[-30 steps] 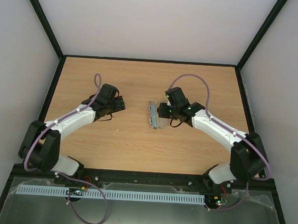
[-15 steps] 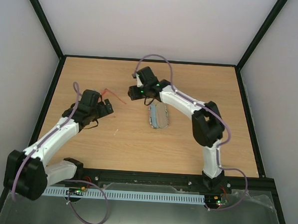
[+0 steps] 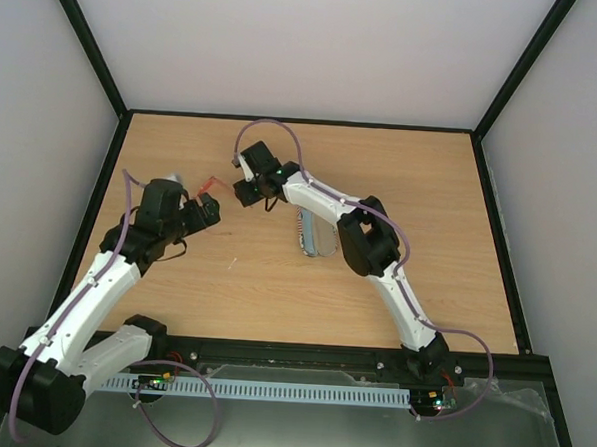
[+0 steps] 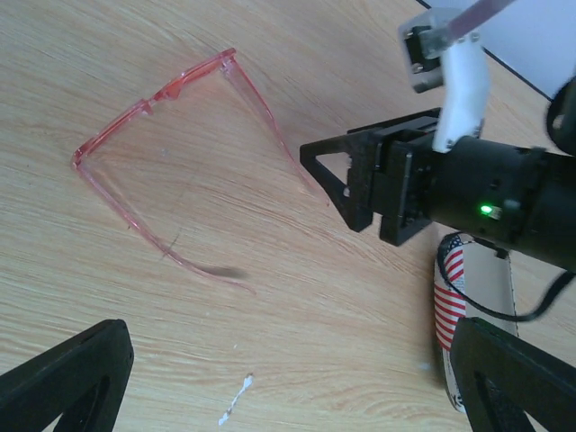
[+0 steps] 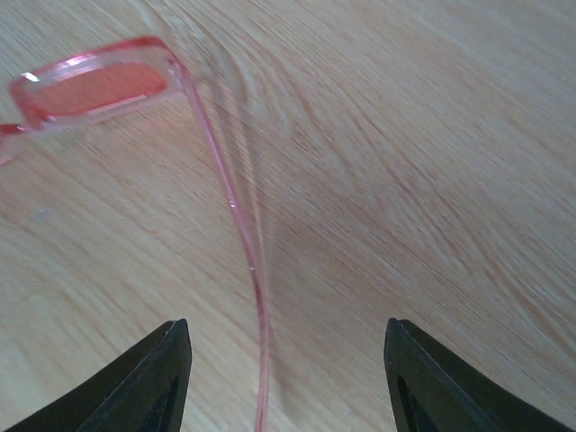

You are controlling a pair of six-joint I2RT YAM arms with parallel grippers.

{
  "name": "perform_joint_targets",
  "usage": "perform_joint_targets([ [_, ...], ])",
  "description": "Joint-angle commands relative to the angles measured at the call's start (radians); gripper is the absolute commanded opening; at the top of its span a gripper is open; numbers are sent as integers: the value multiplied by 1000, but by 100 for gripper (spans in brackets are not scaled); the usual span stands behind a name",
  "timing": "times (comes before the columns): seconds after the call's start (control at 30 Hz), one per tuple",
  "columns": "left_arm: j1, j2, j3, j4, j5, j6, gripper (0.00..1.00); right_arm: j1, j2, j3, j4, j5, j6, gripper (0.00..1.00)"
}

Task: Organize the sunglasses
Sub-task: Adjust the sunglasses at the center of the board.

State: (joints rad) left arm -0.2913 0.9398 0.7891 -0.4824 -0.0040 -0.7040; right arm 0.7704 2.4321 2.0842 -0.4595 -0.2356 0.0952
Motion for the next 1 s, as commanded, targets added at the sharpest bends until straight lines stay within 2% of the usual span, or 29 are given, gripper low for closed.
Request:
perform_joint_targets([
  [0.0,5,-42,4,-53,16,-2,99,5,53,68,33,63,-45,60],
  [0.2,7,-54,4,-70,12,4,99,9,88,103,90,10,-52,59],
  [0.57,21,-45,-10,-62,19,13,99,23,133,149,118,13,-21,56],
  [0.83,34,-49,-38,-51,28,19,99,23,107,95,134,128,75,30],
  [0.97,38,-46,-57,-36,38,20,99,20,78,31,168,93,81,27],
])
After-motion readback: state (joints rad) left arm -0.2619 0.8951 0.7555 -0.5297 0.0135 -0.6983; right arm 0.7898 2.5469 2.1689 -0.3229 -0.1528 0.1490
